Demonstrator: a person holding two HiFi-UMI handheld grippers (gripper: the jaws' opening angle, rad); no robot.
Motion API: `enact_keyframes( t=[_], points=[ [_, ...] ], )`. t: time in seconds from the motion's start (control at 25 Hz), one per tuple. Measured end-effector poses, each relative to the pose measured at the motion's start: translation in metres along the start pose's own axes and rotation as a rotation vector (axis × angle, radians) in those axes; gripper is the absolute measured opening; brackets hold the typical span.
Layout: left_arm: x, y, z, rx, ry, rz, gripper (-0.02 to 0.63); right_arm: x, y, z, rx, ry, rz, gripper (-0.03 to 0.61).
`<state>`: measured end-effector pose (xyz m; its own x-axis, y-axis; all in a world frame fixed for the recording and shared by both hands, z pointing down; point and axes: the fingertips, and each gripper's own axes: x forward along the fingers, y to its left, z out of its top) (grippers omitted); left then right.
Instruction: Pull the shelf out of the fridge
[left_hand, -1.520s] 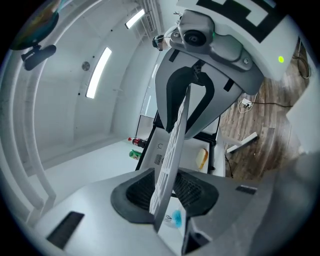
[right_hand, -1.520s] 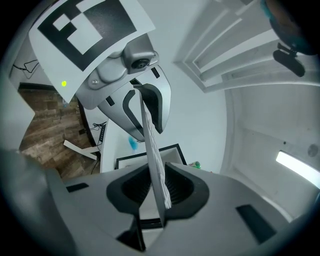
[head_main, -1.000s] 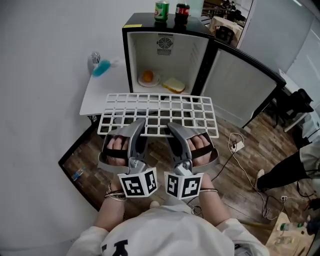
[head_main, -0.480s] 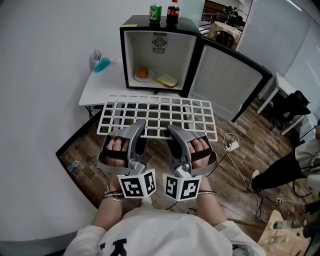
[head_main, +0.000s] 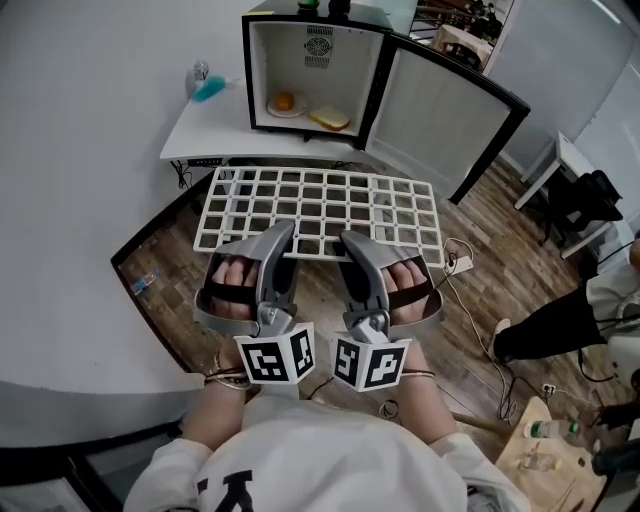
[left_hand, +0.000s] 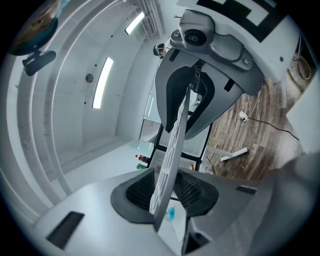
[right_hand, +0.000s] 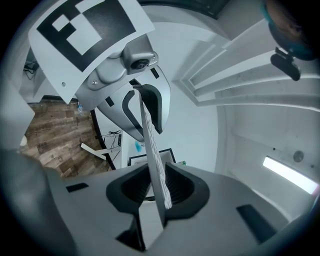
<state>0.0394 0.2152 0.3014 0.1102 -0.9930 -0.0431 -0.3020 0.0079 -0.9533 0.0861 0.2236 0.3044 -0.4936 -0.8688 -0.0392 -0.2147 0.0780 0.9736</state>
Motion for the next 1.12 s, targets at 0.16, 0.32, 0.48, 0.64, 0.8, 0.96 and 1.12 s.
enact_keyframes(
  t=[0.16, 0.32, 0.48, 0.64, 0.8, 0.96, 1.12],
  points=[
    [-0.005, 0.003, 0.003, 0.008, -0.005, -0.002, 0.109, -0.005, -0.003, 0.002, 0.007, 0.003, -0.005, 0.094],
    [-0.010, 0.009, 0.004, 0.026, -0.018, 0.003, 0.109, -0.008, -0.007, 0.008, 0.017, 0.009, -0.016, 0.094],
    [-0.009, 0.013, -0.001, 0.032, -0.019, 0.004, 0.109, -0.005, -0.007, 0.012, 0.022, 0.012, -0.018, 0.092],
    [-0.008, 0.011, -0.009, 0.024, -0.019, -0.007, 0.109, 0.000, -0.002, 0.017, 0.016, 0.015, -0.009, 0.092],
    [-0.005, 0.013, -0.009, 0.026, -0.018, -0.011, 0.109, 0.002, -0.004, 0.015, 0.020, 0.015, -0.005, 0.092],
    [-0.004, 0.022, -0.013, 0.026, -0.022, -0.006, 0.109, 0.008, -0.010, 0.022, 0.019, 0.016, -0.010, 0.092],
    [-0.002, 0.019, -0.023, 0.022, -0.023, -0.009, 0.109, 0.013, -0.003, 0.027, 0.018, 0.019, -0.006, 0.092]
  ],
)
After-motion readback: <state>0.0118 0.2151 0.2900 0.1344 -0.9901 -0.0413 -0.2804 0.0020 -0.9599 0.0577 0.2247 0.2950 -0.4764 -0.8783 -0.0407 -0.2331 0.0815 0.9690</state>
